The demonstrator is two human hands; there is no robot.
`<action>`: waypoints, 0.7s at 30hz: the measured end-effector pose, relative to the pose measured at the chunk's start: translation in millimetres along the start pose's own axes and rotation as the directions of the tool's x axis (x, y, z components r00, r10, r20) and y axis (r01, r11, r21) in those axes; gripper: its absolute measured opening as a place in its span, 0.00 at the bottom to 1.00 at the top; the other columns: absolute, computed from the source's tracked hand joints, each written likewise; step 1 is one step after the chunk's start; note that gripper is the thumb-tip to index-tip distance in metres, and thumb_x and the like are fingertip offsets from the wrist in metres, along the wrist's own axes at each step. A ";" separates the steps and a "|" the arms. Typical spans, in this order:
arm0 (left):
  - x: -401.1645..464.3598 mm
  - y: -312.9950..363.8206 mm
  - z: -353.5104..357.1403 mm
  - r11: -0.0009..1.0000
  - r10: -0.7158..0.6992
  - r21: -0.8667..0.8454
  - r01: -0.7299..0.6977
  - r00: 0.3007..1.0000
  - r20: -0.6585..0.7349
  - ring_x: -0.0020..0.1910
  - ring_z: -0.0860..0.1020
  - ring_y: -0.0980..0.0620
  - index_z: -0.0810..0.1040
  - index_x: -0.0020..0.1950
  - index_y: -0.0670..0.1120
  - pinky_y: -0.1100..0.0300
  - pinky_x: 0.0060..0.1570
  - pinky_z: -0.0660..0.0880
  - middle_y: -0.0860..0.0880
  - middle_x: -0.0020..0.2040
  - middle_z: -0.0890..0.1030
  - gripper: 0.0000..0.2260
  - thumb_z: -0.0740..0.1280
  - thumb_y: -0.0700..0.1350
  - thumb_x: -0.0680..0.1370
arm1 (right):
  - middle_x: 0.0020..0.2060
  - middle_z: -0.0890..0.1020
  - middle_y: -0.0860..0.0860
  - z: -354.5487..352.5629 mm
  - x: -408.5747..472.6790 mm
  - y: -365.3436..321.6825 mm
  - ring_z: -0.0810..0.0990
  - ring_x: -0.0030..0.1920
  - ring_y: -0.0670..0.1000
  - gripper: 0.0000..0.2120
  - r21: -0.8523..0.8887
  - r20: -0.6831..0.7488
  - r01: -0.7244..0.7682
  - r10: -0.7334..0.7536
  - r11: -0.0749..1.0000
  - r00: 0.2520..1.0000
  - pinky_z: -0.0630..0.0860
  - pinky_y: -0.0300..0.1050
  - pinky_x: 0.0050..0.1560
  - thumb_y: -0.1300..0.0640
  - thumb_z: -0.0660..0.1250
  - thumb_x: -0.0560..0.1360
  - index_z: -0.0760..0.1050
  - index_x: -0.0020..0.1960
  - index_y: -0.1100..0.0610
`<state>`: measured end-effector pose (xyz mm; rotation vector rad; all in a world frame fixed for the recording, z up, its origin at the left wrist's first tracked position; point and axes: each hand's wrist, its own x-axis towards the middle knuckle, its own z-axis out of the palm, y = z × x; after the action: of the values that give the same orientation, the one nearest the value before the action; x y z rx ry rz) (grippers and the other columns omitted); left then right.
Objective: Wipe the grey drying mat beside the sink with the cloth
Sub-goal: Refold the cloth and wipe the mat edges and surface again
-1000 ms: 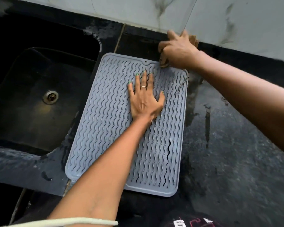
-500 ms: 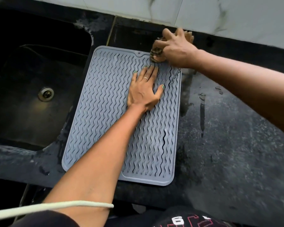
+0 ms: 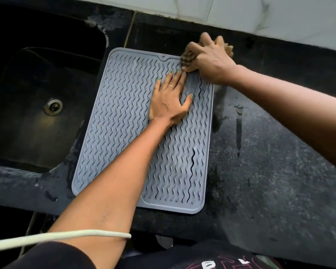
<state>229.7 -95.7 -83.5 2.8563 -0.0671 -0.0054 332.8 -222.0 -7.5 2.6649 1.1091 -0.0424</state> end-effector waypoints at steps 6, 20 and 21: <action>-1.0 2.1 -3.2 1.000 0.010 -0.002 -0.010 0.999 0.032 0.78 0.51 0.51 0.51 0.79 0.52 0.50 0.77 0.46 0.52 0.79 0.53 0.29 0.52 0.59 0.80 | 0.63 0.72 0.55 6.3 -34.4 31.2 0.65 0.58 0.62 0.13 0.084 0.071 -0.097 0.091 0.992 0.993 0.64 0.60 0.52 0.66 0.62 0.72 0.80 0.54 0.60; 17.1 37.9 2.7 0.896 0.383 0.158 -0.416 0.902 0.200 0.78 0.52 0.52 0.49 0.79 0.52 0.46 0.75 0.38 0.52 0.79 0.53 0.27 0.47 0.61 0.82 | 0.52 0.83 0.59 11.4 -59.4 48.1 0.84 0.49 0.48 0.19 0.943 0.309 -0.306 0.677 -0.128 0.668 0.80 0.38 0.51 0.74 0.55 0.73 0.79 0.57 0.65; 22.2 36.0 1.5 0.907 0.359 0.158 -0.390 0.913 0.191 0.78 0.52 0.52 0.49 0.79 0.52 0.46 0.75 0.38 0.52 0.79 0.53 0.27 0.47 0.60 0.82 | 0.52 0.83 0.58 13.1 -60.0 46.7 0.84 0.50 0.49 0.19 0.938 0.334 -0.307 0.671 -0.164 0.662 0.79 0.41 0.54 0.74 0.55 0.72 0.79 0.56 0.65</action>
<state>250.2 -131.7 -74.8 2.9777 -0.6876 -0.1551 323.9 -298.4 -2.4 4.2931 -0.5597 -0.4427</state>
